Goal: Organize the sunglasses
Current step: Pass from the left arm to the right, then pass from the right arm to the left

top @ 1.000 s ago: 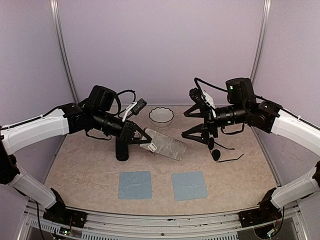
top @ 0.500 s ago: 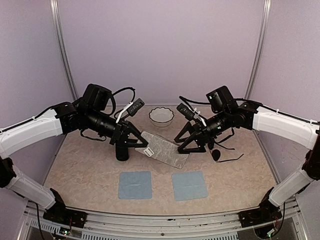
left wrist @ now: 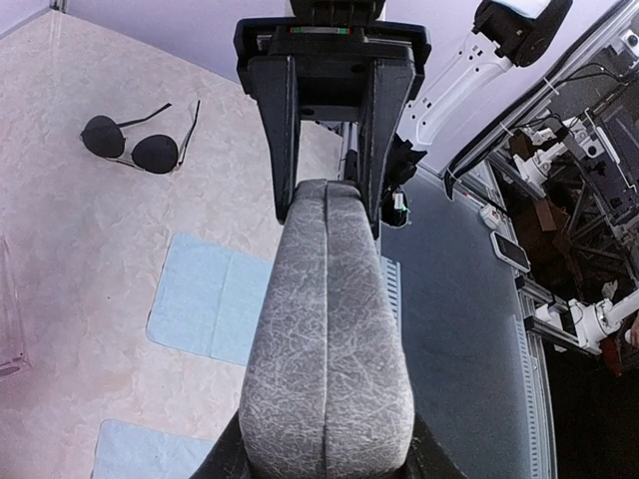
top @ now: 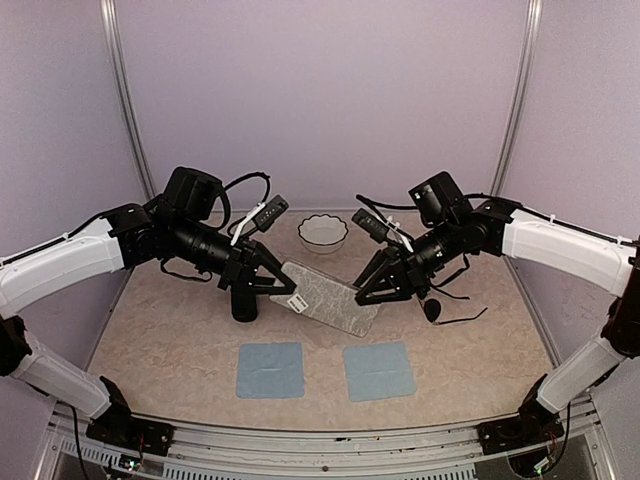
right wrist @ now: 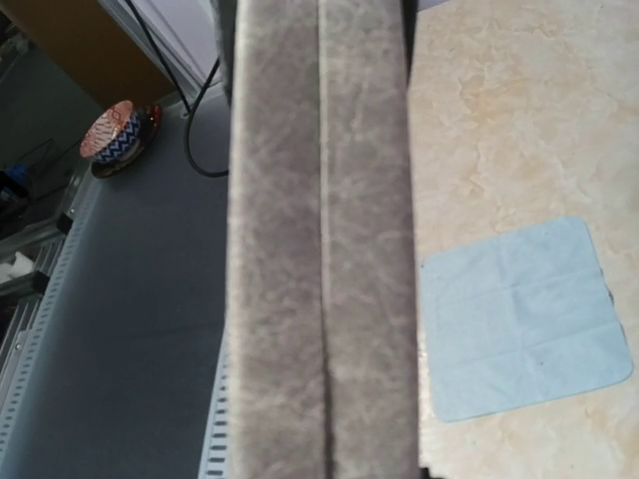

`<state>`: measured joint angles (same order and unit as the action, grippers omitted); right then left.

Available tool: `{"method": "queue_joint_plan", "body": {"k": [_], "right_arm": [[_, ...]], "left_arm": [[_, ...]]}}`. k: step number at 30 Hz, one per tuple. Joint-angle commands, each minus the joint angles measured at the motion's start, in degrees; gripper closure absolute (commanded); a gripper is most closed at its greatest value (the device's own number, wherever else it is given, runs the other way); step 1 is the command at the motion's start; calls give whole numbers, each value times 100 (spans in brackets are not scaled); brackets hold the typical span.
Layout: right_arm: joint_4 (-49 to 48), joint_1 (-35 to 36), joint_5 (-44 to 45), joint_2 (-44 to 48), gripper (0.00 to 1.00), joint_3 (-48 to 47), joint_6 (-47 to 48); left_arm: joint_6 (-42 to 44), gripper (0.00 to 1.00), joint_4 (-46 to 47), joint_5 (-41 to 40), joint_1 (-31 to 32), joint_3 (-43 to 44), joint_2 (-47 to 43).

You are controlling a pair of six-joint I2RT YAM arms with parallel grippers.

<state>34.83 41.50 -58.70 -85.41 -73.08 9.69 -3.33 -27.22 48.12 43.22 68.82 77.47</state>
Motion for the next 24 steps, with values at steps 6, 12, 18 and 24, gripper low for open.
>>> {"method": "queue_joint_plan", "body": {"k": [6, 12, 18, 24], "right_arm": [[150, 41, 405, 408, 100, -286, -118], [27, 163, 1842, 810, 100, -219, -479], [-275, 677, 4433, 811, 100, -192, -894], [-1213, 1461, 6896, 535, 100, -55, -1299]], "left_arm": [[-257, 48, 511, -431, -114, 0, -302], [-1141, 1, 1381, -1250, -491, -486, -752], [-2510, 1, 2195, -2428, -758, -985, -1002], [-4046, 1, 3720, -2836, -630, -1941, -1105]]}}
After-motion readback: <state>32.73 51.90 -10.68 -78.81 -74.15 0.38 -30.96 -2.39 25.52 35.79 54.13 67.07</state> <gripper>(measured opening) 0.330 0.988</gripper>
